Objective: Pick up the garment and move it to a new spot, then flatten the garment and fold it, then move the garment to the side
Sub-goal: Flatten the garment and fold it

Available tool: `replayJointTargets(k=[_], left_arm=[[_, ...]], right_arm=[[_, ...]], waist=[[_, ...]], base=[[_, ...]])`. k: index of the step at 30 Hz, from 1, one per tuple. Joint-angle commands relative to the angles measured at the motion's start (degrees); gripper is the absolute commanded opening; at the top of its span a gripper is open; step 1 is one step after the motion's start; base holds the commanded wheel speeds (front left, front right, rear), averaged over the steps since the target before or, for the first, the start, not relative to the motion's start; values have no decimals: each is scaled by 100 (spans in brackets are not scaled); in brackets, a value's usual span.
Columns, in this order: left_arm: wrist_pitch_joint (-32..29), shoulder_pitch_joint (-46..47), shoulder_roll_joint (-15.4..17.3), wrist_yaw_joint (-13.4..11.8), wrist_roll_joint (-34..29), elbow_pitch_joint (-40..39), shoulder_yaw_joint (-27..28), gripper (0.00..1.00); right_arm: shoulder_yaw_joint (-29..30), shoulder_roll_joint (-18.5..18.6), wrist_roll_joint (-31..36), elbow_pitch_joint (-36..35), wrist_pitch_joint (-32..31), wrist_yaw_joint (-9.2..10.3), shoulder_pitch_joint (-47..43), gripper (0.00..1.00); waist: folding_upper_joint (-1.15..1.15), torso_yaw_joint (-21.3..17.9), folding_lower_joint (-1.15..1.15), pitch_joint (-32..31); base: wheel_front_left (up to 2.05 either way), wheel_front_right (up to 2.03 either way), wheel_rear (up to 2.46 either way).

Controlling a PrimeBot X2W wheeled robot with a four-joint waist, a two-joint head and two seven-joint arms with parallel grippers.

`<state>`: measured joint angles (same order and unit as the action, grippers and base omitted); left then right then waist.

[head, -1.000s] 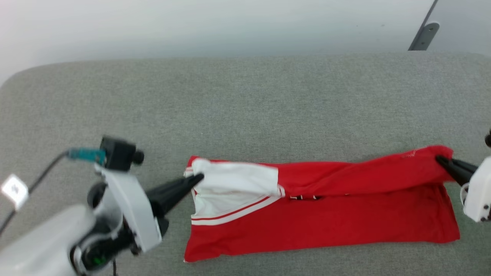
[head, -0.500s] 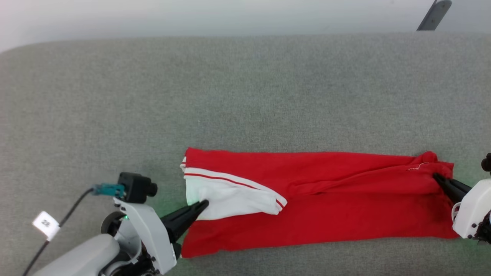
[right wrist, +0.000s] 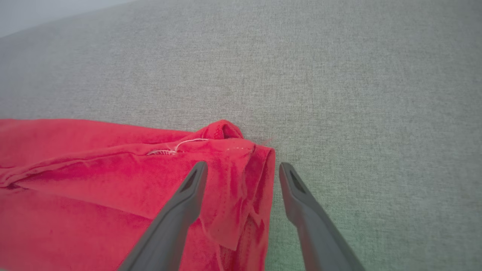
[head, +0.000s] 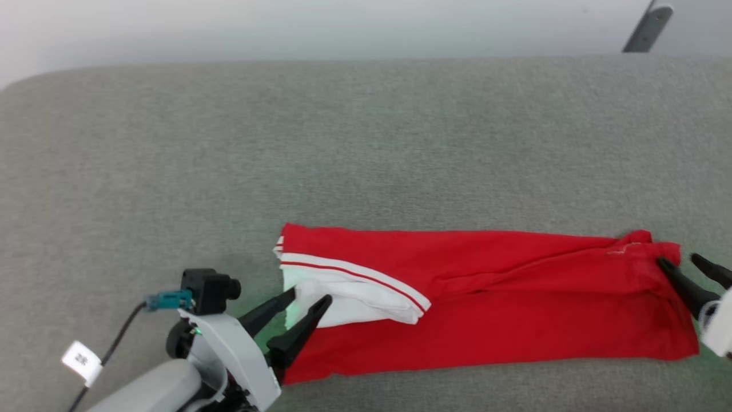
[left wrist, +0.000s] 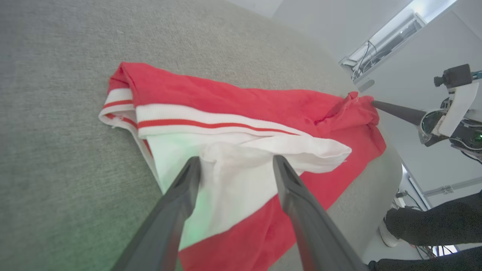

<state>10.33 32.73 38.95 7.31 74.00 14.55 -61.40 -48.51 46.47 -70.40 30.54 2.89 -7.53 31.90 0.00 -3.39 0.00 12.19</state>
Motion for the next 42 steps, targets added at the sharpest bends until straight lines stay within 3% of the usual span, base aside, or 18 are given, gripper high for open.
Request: replayJointTargets(k=[1, 9, 15, 22, 27, 28, 29, 31, 32, 36, 42], left_arm=[[142, -142, -97, 11, -11, 50, 53, 100], [476, -590, -713, -23, -212, 468, 551, 100], [485, -1063, -1163, -90, -979, 764, 1323, 100], [487, -1715, -1771, -253, -2629, 686, 2847, 100], [476, -2153, -2055, -454, -4453, 189, 3780, 100], [476, -2230, -2111, -484, -4780, 77, 3922, 100], [476, -2307, -2170, -500, -5045, -23, 4072, 100], [476, -2430, -2287, -539, -5543, -239, 4344, 100], [476, -2494, -2352, -536, -5740, -336, 4460, 100], [476, -2702, -2553, -480, -6339, -666, 4842, 100], [477, -2843, -2825, -363, -6698, -926, 5334, 100]], right_arm=[[74, 128, -135, -70, -56, 9, -144, 100], [183, 441, -756, 80, -484, 9, -610, 100], [48, 455, -797, 305, -742, 9, -838, 100], [49, 210, -841, 511, -877, 5, -832, 100], [47, 14, -940, 551, -1055, 1, -792, 100], [28, -14, -952, 545, -1118, -5, -790, 94], [20, -52, -966, 557, -1157, -14, -778, 62], [10, -124, -971, 603, -1234, -18, -716, 15], [5, -166, -962, 602, -1253, -19, -702, 2], [71, -202, -951, 668, -1215, -8, -559, 0], [392, -42, -1027, 769, -937, 10, -310, 0]], waist=[[0, 198, 0, -156], [0, 758, 0, -306], [0, 1096, 0, -344], [0, 1287, 0, -335], [0, 1291, 0, -305], [0, 1281, 0, -303], [0, 1262, 0, -306], [0, 1222, 0, -311], [0, 1198, 0, -312], [0, 1092, 0, -271], [0, 850, 0, -153]], base=[[0, 0, 0], [0, 0, 0], [0, 0, 0], [0, 0, 0], [0, 0, 0], [0, 0, 0], [0, 0, 0], [0, 0, 0], [0, 0, 0], [0, 0, 0], [0, 0, 0]])
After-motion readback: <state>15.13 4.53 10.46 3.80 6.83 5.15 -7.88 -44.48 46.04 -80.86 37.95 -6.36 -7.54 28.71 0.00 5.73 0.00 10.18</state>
